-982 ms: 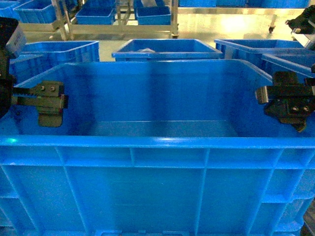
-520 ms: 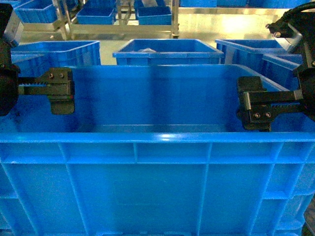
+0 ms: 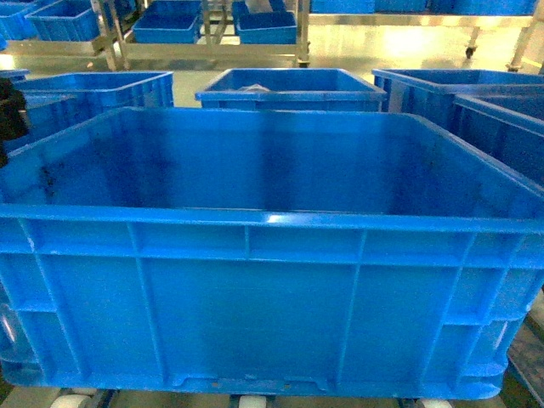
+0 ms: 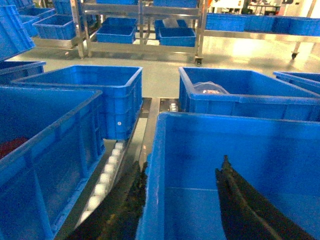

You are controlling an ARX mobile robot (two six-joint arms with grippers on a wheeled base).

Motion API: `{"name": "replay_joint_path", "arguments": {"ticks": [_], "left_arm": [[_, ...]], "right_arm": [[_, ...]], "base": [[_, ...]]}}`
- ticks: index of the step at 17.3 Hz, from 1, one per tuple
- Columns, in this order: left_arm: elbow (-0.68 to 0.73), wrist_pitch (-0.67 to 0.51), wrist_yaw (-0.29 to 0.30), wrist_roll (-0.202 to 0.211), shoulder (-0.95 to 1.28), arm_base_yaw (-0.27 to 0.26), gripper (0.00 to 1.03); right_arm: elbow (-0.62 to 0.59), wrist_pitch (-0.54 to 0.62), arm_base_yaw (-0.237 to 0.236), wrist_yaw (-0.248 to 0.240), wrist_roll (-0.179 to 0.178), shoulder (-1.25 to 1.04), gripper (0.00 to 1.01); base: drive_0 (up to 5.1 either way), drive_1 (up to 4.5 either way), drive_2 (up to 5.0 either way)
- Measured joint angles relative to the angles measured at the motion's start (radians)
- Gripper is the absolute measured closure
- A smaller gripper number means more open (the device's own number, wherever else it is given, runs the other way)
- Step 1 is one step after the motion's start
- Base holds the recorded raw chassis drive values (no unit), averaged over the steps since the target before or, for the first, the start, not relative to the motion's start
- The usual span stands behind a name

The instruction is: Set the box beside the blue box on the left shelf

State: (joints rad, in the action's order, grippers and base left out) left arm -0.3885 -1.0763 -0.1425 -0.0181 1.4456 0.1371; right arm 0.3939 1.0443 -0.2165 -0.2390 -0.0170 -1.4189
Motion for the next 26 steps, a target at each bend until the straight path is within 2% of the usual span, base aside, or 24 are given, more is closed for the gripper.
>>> {"name": "replay_joint_path", "arguments": {"ticks": [2, 3, 4, 5, 6, 7, 8, 9, 15, 17, 19, 21, 26], "left_arm": [[0.108, 0.018, 0.03, 0.0, -0.084, -0.026, 0.86], [0.134, 0.029, 0.036, 0.001, -0.11, -0.033, 0.93], [0.164, -0.007, 0.043, 0.0, -0.13, -0.042, 1.02], [0.19, -0.043, 0.049, 0.001, -0.142, -0.05, 1.01], [0.229, -0.007, 0.059, 0.001, -0.179, -0.058, 1.01], [0.265, 0.026, 0.069, 0.001, -0.232, -0.066, 1.01], [0.28, 0.05, 0.119, 0.001, -0.288, -0.098, 1.01], [0.29, 0.079, 0.135, 0.001, -0.34, -0.134, 1.01], [0.322, 0.144, 0.138, 0.001, -0.431, -0.139, 1.01], [0.332, 0.171, 0.142, 0.001, -0.46, -0.137, 1.01], [0.338, 0.191, 0.143, 0.001, -0.484, -0.136, 1.01], [0.352, 0.264, 0.141, 0.001, -0.584, -0.137, 1.01], [0.373, 0.516, 0.142, 0.002, -0.874, -0.137, 1.01]], "right_arm": [[-0.11, -0.018, 0.03, 0.056, 0.008, 0.099, 0.87], [-0.145, -0.031, 0.044, 0.072, 0.01, 0.126, 0.96], [-0.167, -0.039, 0.059, 0.08, 0.014, 0.153, 1.01], [-0.192, -0.044, 0.073, 0.089, 0.013, 0.196, 1.0], [-0.217, -0.054, 0.089, 0.106, 0.014, 0.252, 1.0], [-0.259, -0.002, 0.103, 0.123, 0.014, 0.257, 1.0], [-0.29, -0.037, 0.109, 0.136, 0.014, 0.277, 1.0], [-0.319, -0.074, 0.122, 0.146, 0.014, 0.32, 1.0], [-0.331, -0.124, 0.147, 0.171, 0.014, 0.429, 1.0], [-0.335, -0.151, 0.183, 0.225, 0.015, 0.465, 1.0], [-0.341, -0.171, 0.205, 0.234, 0.014, 0.489, 1.0], [-0.368, -0.255, 0.222, 0.237, 0.014, 0.582, 1.0], [-0.38, -0.503, 0.217, 0.24, 0.014, 0.868, 1.0]], "base": [[0.0, 0.0, 0.0], [0.0, 0.0, 0.0], [0.0, 0.0, 0.0], [0.0, 0.0, 0.0], [0.0, 0.0, 0.0], [0.0, 0.0, 0.0], [0.0, 0.0, 0.0], [0.0, 0.0, 0.0], [0.0, 0.0, 0.0], [0.0, 0.0, 0.0], [0.0, 0.0, 0.0], [0.0, 0.0, 0.0], [0.0, 0.0, 0.0]]}}
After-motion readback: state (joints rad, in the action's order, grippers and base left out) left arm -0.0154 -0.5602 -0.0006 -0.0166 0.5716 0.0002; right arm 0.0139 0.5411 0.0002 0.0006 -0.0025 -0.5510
